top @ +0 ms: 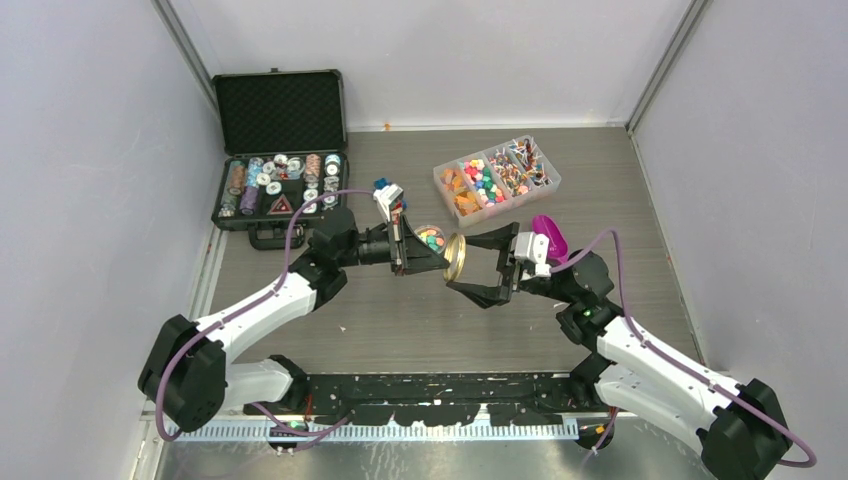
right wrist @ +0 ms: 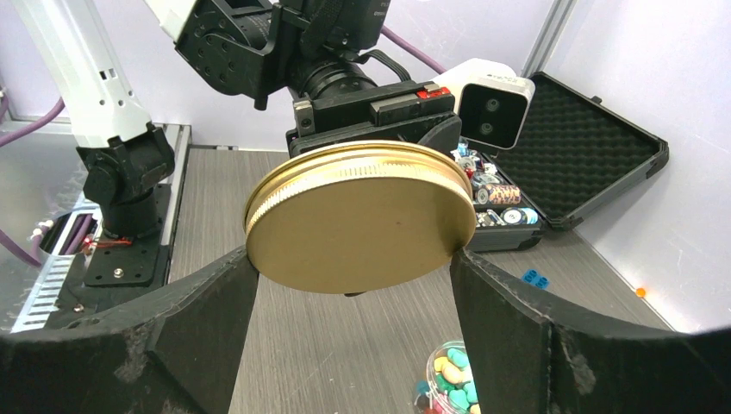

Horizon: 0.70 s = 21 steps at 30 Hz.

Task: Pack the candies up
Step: Pick up the bottle lid at the center of the board.

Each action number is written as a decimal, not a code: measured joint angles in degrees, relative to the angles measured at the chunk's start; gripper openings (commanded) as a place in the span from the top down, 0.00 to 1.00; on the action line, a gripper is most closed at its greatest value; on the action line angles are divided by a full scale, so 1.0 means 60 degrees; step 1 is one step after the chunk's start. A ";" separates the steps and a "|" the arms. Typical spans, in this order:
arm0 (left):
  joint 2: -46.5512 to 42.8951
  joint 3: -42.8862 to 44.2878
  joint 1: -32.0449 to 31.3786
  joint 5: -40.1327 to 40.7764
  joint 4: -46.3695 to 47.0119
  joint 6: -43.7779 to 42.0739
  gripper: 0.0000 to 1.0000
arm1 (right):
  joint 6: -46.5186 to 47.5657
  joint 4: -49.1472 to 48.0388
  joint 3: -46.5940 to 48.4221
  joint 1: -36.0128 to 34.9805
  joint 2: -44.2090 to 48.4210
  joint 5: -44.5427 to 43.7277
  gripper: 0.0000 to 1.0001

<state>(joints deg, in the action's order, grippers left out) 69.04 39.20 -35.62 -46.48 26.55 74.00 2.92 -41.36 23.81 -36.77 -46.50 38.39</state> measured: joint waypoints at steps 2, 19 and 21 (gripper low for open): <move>0.0018 0.0062 0.0036 -0.0113 -0.0087 -0.0117 1.00 | 0.0058 0.0120 0.0069 0.0000 0.0000 0.0022 0.14; 0.0255 0.0514 0.0295 -0.0729 -0.1049 -0.1253 1.00 | 0.0160 0.0991 0.0550 -0.0036 -0.0382 0.0259 0.17; 0.0270 0.0586 0.0372 -0.0765 -0.1220 -0.1362 1.00 | 0.0186 0.1137 0.0550 -0.0047 -0.0342 0.0062 0.19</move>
<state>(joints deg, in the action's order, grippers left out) 70.65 42.72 -33.39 -51.07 19.22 65.82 4.03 -34.54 27.11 -37.06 -48.56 38.76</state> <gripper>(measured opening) 0.009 0.835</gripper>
